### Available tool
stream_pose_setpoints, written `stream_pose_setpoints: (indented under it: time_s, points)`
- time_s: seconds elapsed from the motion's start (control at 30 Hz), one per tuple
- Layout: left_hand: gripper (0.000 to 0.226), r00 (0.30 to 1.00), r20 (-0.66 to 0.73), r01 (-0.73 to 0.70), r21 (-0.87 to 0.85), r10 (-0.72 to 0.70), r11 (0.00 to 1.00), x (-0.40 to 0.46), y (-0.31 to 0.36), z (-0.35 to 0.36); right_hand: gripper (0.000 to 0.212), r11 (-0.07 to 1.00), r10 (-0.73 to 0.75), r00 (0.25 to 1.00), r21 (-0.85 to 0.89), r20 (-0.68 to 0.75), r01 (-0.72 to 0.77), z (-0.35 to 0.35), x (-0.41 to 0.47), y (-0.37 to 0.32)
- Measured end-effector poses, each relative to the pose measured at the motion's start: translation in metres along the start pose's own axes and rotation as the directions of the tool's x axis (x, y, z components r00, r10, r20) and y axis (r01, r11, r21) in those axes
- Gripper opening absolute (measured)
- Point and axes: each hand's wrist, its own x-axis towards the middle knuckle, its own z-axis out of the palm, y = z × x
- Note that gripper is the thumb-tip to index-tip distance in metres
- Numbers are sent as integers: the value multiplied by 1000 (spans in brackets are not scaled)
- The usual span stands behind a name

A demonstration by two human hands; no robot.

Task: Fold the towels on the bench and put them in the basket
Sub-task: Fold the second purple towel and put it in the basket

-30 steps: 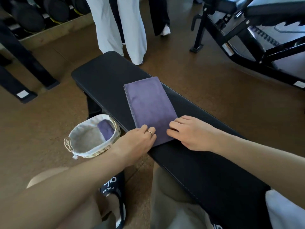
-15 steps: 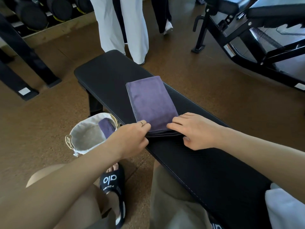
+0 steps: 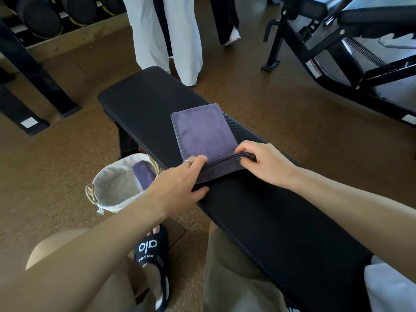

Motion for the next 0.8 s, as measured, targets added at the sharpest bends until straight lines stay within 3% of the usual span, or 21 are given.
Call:
stream_pose_setpoints:
  time_s: [0.1, 0.2, 0.33, 0.47, 0.63, 0.8]
  points:
    - [47, 984, -121, -104, 226, 133, 969, 5, -3, 11, 20, 1000, 8, 1000, 9, 27, -8, -3, 4, 1]
    - [38, 971, -135, -148, 318, 199, 937, 8, -6, 12, 23, 1000, -17, 999, 0, 43, 17, -6, 4, 2]
    - [19, 988, -107, -90, 193, 112, 977, 8, -5, 6, 30, 990, -104, 993, -87, 63, 110, -9, 2, 0]
    - [18, 995, -101, -17, 73, 24, 997, 5, -4, 2, 36, 955, -194, 974, -205, 119, 215, -11, -1, -3]
    - [24, 943, -214, -213, 196, 254, 957, 4, -5, 4, 30, 901, -270, 944, -298, 188, 317, -12, -6, -2]
    - [22, 922, -224, -273, 206, 316, 940, 4, 0, 1, 22, 893, -273, 946, -320, 173, 316, -15, -12, -3]
